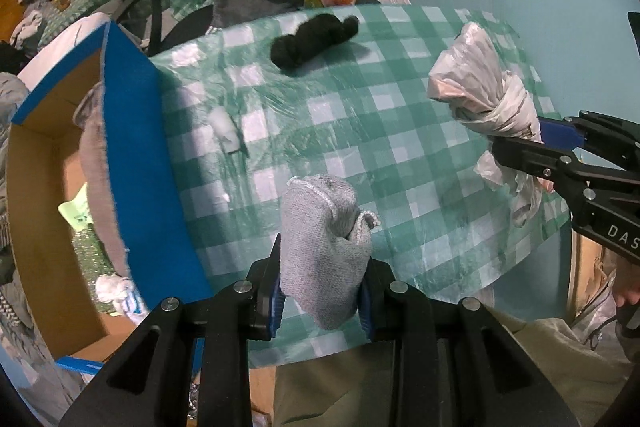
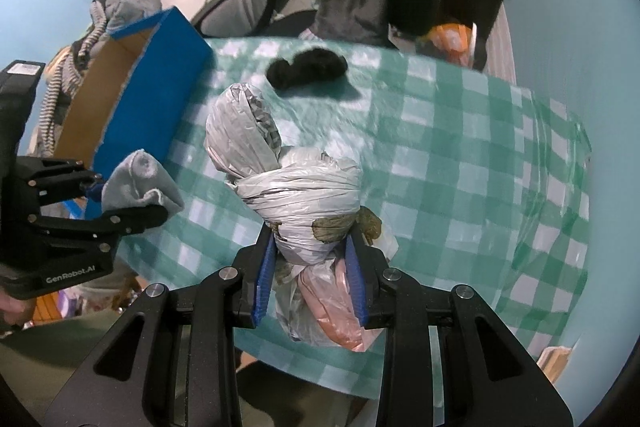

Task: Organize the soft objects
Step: 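Lift and carry the glove and plastic bag bundle over the box with both grippers, then open both grippers to drop the glove and plastic bag bundle into the box, then withdraw both grippers from the box toward the black sock and white tissue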

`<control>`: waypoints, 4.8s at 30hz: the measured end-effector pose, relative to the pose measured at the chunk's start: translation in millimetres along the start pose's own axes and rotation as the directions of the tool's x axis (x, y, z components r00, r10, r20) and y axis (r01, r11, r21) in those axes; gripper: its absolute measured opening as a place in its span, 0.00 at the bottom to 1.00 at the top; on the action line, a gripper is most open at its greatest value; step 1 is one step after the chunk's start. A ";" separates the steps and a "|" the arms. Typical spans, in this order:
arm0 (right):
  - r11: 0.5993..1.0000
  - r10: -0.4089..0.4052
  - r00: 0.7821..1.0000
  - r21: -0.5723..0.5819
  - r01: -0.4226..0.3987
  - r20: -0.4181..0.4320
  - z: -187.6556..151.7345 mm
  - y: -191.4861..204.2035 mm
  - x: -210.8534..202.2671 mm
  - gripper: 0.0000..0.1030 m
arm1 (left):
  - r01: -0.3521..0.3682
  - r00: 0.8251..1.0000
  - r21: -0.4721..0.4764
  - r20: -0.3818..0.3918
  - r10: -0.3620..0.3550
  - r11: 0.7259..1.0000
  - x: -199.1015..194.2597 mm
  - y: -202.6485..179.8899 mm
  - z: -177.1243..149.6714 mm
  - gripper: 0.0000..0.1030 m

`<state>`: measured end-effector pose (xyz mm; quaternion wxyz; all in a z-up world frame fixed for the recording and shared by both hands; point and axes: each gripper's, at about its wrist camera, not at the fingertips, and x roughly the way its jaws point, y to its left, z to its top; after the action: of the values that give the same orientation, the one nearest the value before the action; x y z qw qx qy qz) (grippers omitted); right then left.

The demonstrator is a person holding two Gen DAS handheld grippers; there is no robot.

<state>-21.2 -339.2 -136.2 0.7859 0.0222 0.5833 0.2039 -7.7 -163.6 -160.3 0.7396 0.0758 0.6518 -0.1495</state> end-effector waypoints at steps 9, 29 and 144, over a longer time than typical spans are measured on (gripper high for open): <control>0.999 0.026 0.999 -0.044 -0.024 0.040 25.3 30.2 -6.8 0.31 | -0.005 0.999 -0.043 0.034 0.006 0.999 -22.8 28.1 -3.9 0.29; 0.982 0.092 0.994 -0.172 -0.081 0.056 78.5 104.3 0.7 0.30 | -0.006 0.996 -0.184 0.090 0.023 0.983 -60.5 101.5 -20.4 0.29; 0.989 -0.022 0.999 -0.148 0.015 -0.046 134.5 38.4 27.4 0.64 | 0.044 0.999 -0.224 0.039 -0.037 0.974 -26.2 92.3 37.7 0.64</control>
<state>98.5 -267.2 -107.7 0.7731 -0.0464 0.5854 0.2398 54.6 -84.8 -136.8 0.7514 -0.0242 0.6531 -0.0913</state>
